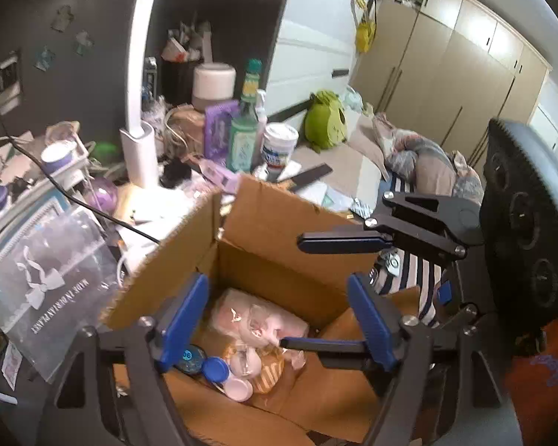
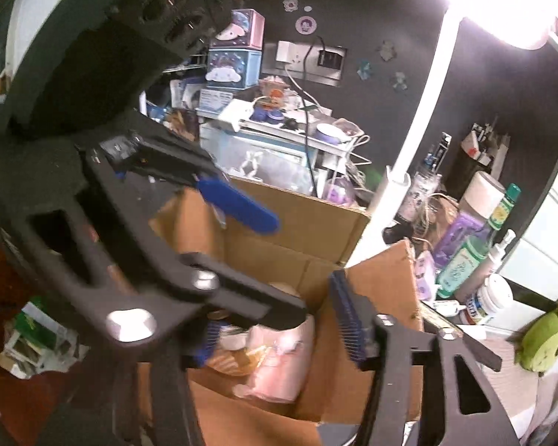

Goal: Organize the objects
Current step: 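Lift the pink tape roll into the cardboard box and open the right tool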

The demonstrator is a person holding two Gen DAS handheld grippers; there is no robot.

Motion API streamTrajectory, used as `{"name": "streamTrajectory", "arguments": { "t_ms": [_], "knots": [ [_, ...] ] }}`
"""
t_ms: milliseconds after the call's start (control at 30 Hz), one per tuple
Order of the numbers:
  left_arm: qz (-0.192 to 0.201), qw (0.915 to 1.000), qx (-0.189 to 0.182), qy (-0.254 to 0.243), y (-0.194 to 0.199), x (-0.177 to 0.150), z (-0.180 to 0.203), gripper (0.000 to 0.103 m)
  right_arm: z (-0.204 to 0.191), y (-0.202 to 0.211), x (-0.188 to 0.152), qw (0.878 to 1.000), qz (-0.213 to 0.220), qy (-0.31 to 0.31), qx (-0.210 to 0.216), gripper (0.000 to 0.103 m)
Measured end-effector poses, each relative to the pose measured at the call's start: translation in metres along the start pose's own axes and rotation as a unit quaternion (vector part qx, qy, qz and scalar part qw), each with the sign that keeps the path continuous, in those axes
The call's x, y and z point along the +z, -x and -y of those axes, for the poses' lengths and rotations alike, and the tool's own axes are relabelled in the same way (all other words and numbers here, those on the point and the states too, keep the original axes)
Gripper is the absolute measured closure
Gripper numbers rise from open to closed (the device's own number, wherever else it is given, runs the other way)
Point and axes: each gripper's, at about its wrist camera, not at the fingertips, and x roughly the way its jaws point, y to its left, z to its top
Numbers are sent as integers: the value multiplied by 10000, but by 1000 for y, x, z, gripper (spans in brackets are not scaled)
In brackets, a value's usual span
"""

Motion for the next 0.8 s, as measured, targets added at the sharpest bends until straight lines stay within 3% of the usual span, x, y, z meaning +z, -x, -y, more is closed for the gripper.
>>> {"name": "streamTrajectory", "arguments": {
  "t_ms": [300,467,800],
  "knots": [
    [643,9961,531,287,55,-16,-23,19,-2,5,7,10000,38,-43,-40,47],
    [961,9907,794,542,97,-47,-42,17,-20,9,19,9998,185,-69,31,47],
    [1424,9726,1530,1016,173,-136,-91,17,-120,-2,55,9940,555,159,925,47]
  ]
}}
